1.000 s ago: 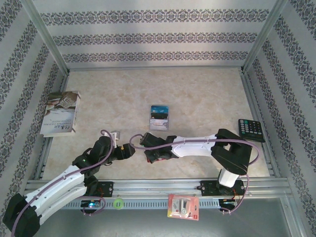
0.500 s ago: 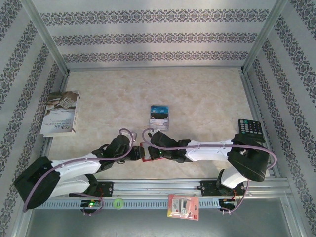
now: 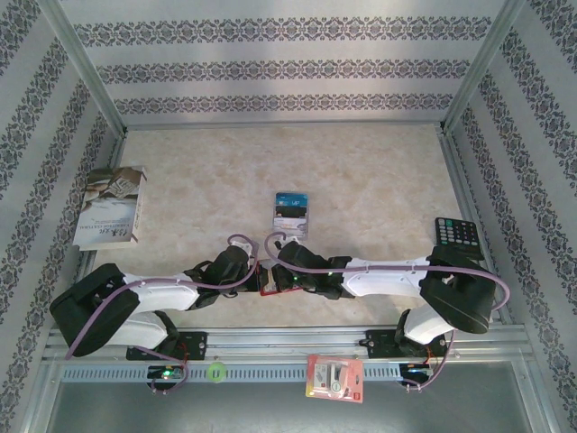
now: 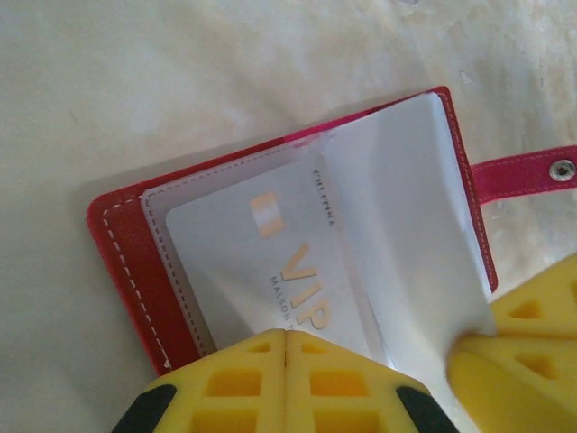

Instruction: Take the credit cards out of the card holder

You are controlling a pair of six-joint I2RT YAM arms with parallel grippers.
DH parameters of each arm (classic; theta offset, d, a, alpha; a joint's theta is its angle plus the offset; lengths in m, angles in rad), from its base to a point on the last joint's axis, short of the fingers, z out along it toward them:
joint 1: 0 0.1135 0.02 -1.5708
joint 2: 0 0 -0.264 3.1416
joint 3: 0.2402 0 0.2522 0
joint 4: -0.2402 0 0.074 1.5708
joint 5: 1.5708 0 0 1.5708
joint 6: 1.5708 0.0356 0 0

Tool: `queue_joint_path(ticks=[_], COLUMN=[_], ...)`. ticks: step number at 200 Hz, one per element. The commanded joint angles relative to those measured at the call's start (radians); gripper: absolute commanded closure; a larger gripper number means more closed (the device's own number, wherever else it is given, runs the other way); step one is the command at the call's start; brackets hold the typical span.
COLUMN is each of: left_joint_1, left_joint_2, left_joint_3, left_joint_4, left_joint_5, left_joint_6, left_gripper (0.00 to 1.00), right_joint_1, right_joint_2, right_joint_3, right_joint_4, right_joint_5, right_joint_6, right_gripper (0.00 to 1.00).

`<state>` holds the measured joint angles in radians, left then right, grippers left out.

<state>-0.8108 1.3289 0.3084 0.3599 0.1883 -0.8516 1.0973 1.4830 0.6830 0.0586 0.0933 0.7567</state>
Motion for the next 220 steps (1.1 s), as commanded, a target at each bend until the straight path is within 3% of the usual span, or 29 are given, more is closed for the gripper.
queue_joint_path(ticks=[1,38,59,71,102,155,220], left_joint_1=[-0.010,-0.007,-0.007,-0.007,-0.007,-0.007,0.002], left_joint_2=[0.006,0.030,0.042,0.044,0.043,0.039,0.033], left_joint_3=[0.016,0.027,0.042,0.050,0.052,0.060,0.064], left_joint_4=[-0.042,-0.048,-0.040,-0.044,-0.036,-0.038,-0.059], left_joint_5=[-0.033,-0.002,0.025,0.032,0.037,0.043,0.048], left_joint_6=[0.001,0.027,0.044,0.049,0.049,0.058,0.072], left_gripper=[1.00,1.00,1.00,1.00,1.00,1.00,1.00], right_joint_1=[0.006,-0.021,-0.030,-0.030,-0.044,-0.107,-0.142], right_joint_2=[-0.056,-0.127,-0.188,-0.240,-0.298,-0.063,-0.051], right_joint_3=[-0.037,-0.099,-0.124,-0.113,-0.042,0.037,-0.048], right_joint_4=[-0.039,-0.129,-0.162,-0.191,-0.186,-0.071,-0.199], right_joint_5=[0.085,0.168,0.194,0.203,0.057,-0.248,-0.009], right_joint_6=[0.057,0.161,0.156,0.116,-0.027,0.008,0.055], right_gripper=[1.00,1.00,0.68,0.63,0.65,0.78,0.83])
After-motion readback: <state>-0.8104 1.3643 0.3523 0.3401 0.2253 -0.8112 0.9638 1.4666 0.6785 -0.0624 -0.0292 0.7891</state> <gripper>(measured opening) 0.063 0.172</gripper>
